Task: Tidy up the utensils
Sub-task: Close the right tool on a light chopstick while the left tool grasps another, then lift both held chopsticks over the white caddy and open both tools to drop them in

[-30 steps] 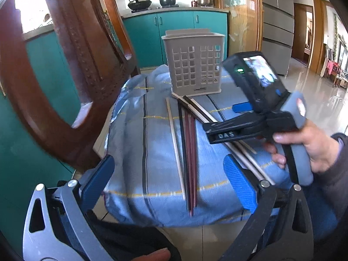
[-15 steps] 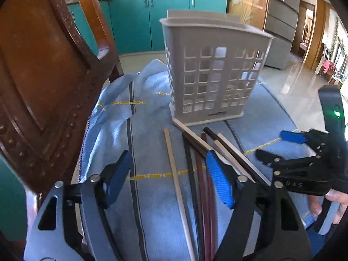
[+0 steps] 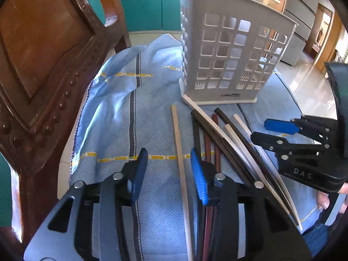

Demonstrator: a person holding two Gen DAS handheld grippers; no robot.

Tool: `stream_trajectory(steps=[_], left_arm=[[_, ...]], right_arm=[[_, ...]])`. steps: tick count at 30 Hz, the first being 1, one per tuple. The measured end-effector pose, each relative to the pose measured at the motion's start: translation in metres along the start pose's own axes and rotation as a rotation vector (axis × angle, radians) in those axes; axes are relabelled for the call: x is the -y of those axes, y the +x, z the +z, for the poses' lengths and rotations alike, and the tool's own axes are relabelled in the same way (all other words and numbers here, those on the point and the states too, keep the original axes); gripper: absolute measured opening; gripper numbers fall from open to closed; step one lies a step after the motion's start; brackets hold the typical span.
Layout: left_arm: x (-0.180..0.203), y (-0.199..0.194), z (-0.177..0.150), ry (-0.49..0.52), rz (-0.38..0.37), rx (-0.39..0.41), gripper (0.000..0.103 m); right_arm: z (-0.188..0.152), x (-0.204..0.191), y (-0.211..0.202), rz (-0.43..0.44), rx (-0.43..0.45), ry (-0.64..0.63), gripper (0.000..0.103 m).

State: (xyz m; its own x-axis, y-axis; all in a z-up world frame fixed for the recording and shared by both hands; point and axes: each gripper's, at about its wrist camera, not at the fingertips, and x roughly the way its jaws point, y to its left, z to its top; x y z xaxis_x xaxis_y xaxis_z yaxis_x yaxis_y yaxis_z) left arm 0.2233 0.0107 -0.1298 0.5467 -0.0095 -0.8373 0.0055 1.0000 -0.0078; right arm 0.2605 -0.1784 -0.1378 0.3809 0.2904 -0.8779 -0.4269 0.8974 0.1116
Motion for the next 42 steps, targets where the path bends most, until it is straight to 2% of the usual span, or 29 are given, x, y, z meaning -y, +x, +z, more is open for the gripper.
stream_trajectory(steps=[3,8,10,14,17,22,23,24,25,26,29,36,42], left_arm=[[0.003,0.005,0.000,-0.005,0.010,-0.015,0.042],[0.009,0.013,0.007,-0.013,0.029,-0.036,0.042],[0.008,0.014,0.010,-0.037,0.029,-0.035,0.042],[0.000,0.018,0.018,-0.083,0.027,-0.027,0.035],[-0.004,0.028,0.019,-0.094,0.035,-0.056,0.028],[-0.005,0.039,0.016,-0.100,0.019,-0.083,0.024],[-0.005,0.041,0.014,-0.100,0.019,-0.088,0.020],[-0.004,0.043,0.013,-0.097,0.016,-0.091,0.017],[-0.004,0.044,0.012,-0.095,0.012,-0.091,0.016],[-0.004,0.044,0.012,-0.091,0.011,-0.089,0.013],[-0.004,0.044,0.009,-0.088,-0.011,-0.089,0.007],[-0.009,0.017,-0.008,-0.075,-0.053,-0.058,0.007],[-0.020,0.015,-0.009,-0.067,-0.085,-0.059,0.007]], right_arm=[[-0.002,-0.003,0.000,-0.011,-0.001,-0.012,0.040],[-0.014,-0.021,-0.004,-0.088,0.001,-0.085,0.039],[-0.014,-0.024,-0.003,-0.074,0.005,-0.086,0.039],[-0.015,-0.030,-0.007,-0.071,0.017,-0.094,0.039],[-0.017,-0.033,-0.008,-0.070,0.013,-0.098,0.039],[-0.018,-0.035,-0.004,-0.086,0.004,-0.109,0.039],[-0.016,-0.038,-0.001,-0.084,0.005,-0.111,0.037],[-0.014,-0.039,0.001,-0.073,0.007,-0.108,0.021],[-0.014,-0.038,0.001,-0.062,0.006,-0.103,0.011],[-0.013,-0.037,0.001,-0.049,0.003,-0.092,0.007],[-0.013,-0.030,0.000,-0.039,0.002,-0.061,0.007],[-0.014,-0.006,-0.021,-0.044,0.039,-0.001,0.006],[-0.014,0.001,-0.014,-0.041,0.012,0.035,0.006]])
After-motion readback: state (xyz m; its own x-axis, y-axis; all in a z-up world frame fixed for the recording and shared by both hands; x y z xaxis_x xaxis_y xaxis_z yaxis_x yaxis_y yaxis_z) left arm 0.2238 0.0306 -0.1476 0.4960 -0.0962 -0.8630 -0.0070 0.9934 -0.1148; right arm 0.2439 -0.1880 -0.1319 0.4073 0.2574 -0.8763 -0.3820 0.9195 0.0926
